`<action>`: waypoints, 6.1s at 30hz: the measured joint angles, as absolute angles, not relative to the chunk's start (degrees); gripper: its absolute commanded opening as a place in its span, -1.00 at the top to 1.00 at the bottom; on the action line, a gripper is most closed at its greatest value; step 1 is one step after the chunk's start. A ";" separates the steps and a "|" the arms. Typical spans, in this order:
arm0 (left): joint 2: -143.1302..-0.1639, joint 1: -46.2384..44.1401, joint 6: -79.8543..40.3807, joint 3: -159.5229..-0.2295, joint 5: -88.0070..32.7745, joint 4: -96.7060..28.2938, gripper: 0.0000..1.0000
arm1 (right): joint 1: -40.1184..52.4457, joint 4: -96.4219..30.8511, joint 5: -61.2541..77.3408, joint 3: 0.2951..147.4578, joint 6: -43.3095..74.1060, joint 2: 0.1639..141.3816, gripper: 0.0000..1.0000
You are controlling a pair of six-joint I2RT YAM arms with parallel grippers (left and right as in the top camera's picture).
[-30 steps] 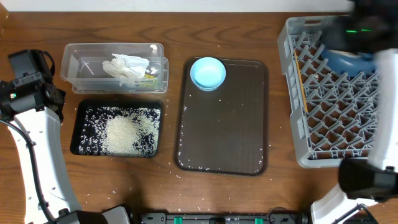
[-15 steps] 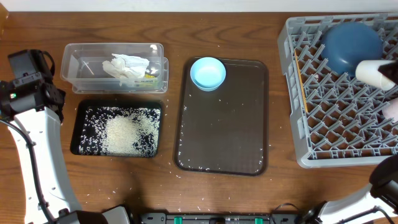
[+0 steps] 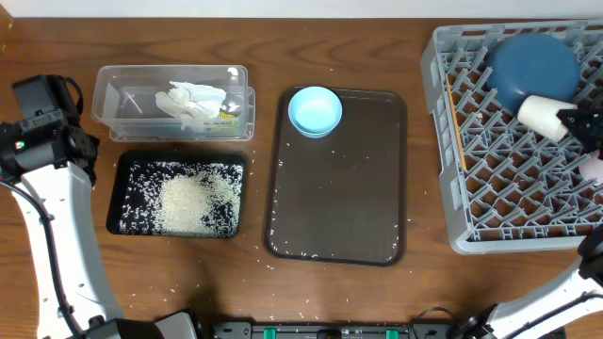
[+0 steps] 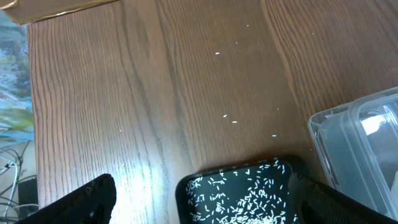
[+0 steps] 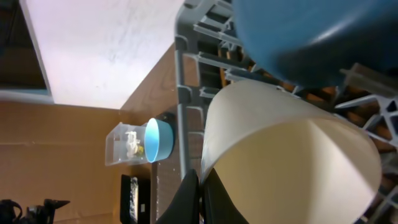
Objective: Sort waste into correct bins and load items into the dishwasher rack
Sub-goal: 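Lift the white cup with the right gripper into the dish rack, then lower the cup into the rack, release it and raise the right gripper, then reach the right gripper to the light blue bowl and grasp its rim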
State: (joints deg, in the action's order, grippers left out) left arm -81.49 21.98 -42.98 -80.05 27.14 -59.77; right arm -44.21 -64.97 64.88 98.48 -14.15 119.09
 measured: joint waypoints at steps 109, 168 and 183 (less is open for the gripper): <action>-81.49 21.98 -42.98 -80.05 27.14 -59.77 -0.82 | -35.38 -60.10 1.26 98.48 20.43 111.74 0.98; -81.49 21.98 -42.98 -80.05 27.14 -59.79 -0.82 | 33.87 -63.88 -2.76 129.69 0.89 138.32 -0.57; -81.49 21.98 -42.98 -80.05 27.11 -59.77 -0.82 | 37.19 -68.14 -2.39 129.69 -0.47 142.02 0.97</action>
